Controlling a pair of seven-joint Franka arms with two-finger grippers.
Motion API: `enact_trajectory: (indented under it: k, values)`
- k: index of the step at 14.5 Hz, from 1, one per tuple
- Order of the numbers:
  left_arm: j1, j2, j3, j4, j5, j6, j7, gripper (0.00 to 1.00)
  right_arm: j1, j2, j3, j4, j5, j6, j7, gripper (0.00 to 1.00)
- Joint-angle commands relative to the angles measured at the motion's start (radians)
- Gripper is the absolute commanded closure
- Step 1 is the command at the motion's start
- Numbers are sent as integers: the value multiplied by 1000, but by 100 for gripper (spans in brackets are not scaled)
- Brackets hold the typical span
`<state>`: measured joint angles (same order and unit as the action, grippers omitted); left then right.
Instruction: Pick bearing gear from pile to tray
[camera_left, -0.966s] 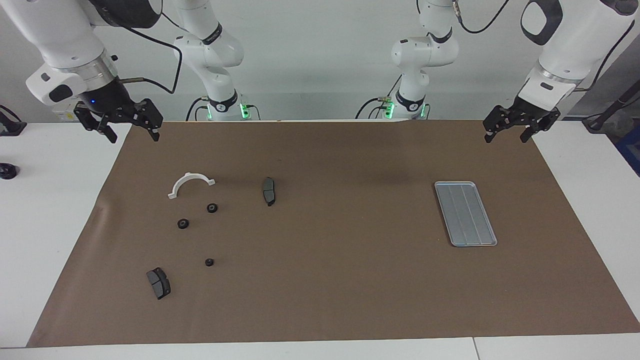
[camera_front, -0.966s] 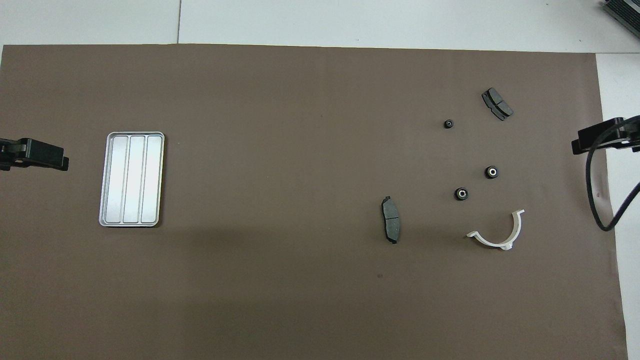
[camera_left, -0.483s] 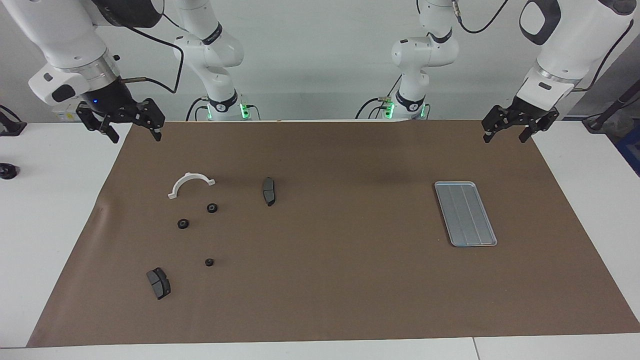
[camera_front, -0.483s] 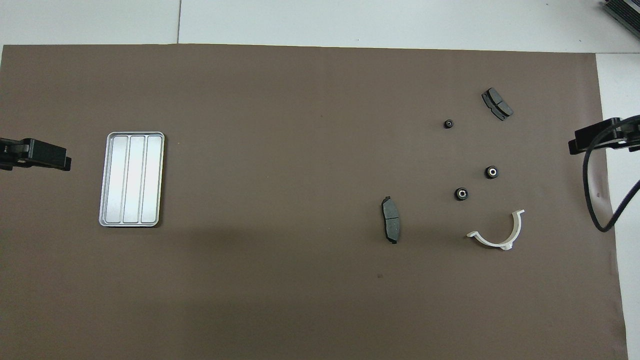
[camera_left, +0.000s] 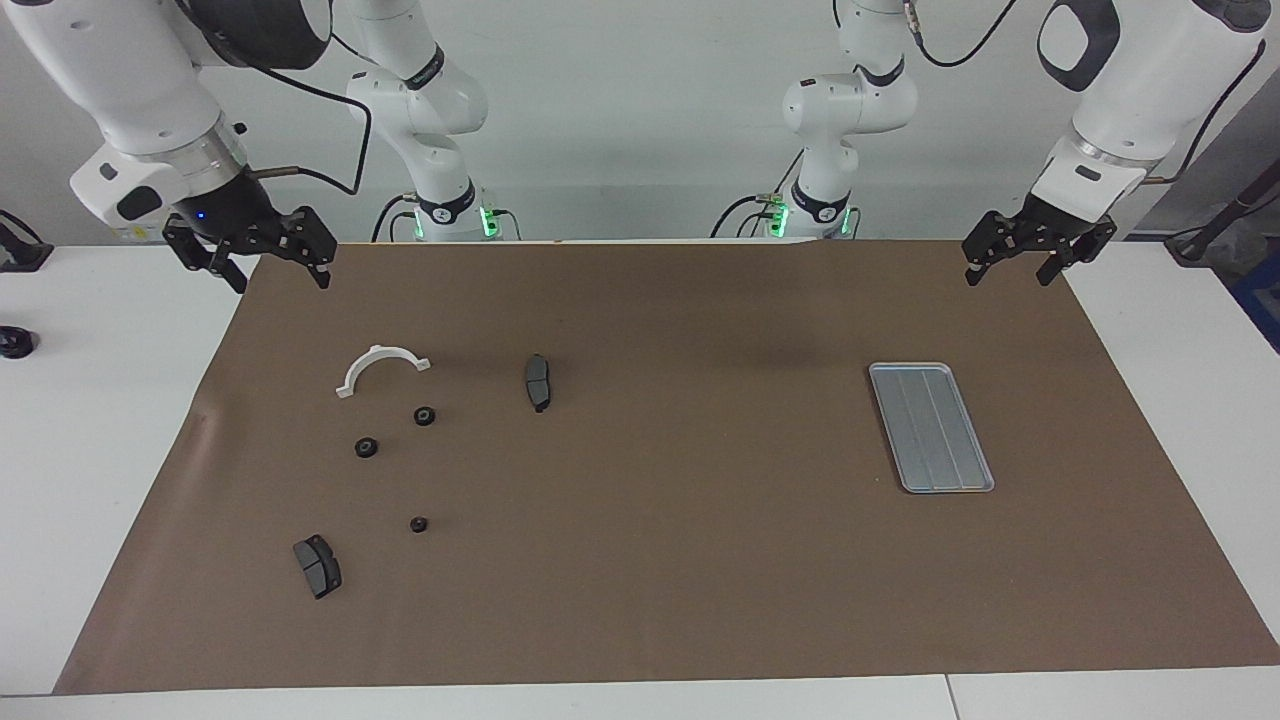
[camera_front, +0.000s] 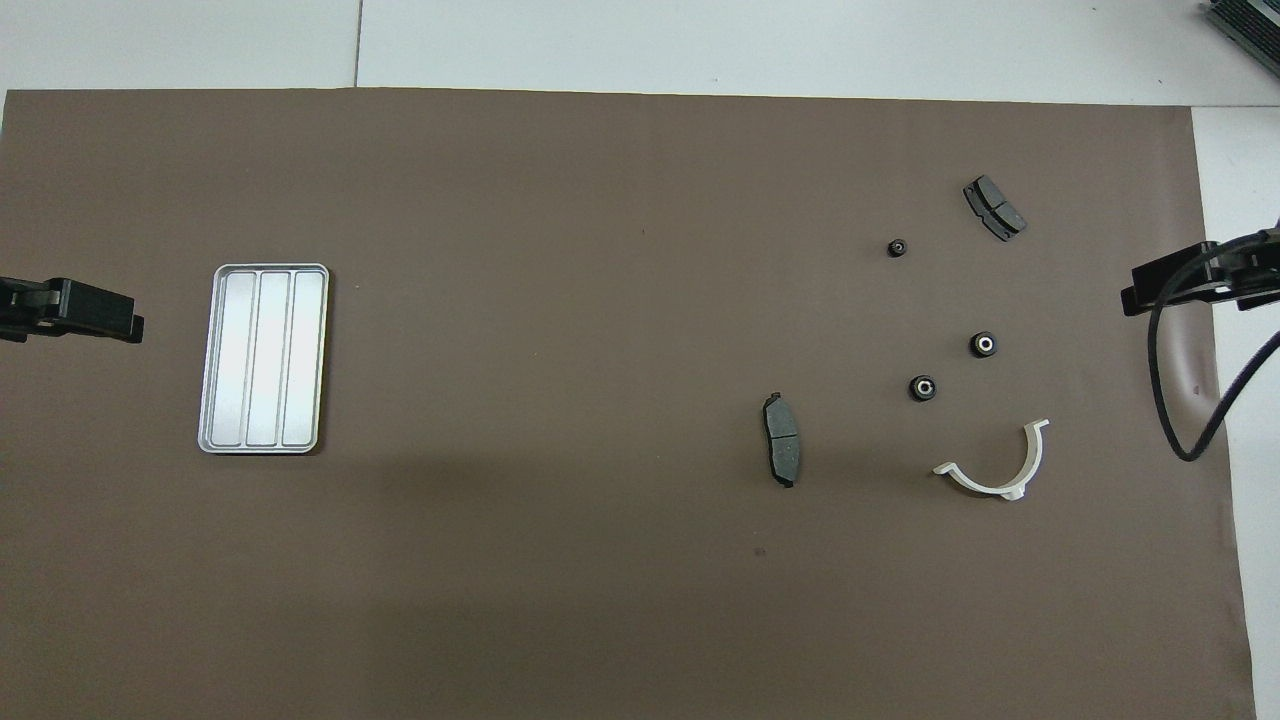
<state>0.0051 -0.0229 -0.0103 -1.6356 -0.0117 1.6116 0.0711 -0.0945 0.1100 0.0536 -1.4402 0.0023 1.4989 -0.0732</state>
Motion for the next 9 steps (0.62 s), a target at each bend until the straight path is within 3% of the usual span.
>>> enact_trajectory:
  k: [1, 5, 9]
  values:
    - [-4, -35, 1, -46, 12, 17, 7, 0, -1, 63, 0, -12, 7, 67, 10, 0]
    - [-4, -35, 1, -46, 12, 13, 4, 0, -4, 154, -1, -28, -18, 164, 12, 0]
    - [-4, -41, 0, -50, 10, -2, 4, 0, 1, 160, -1, -214, -22, 402, 53, 0]
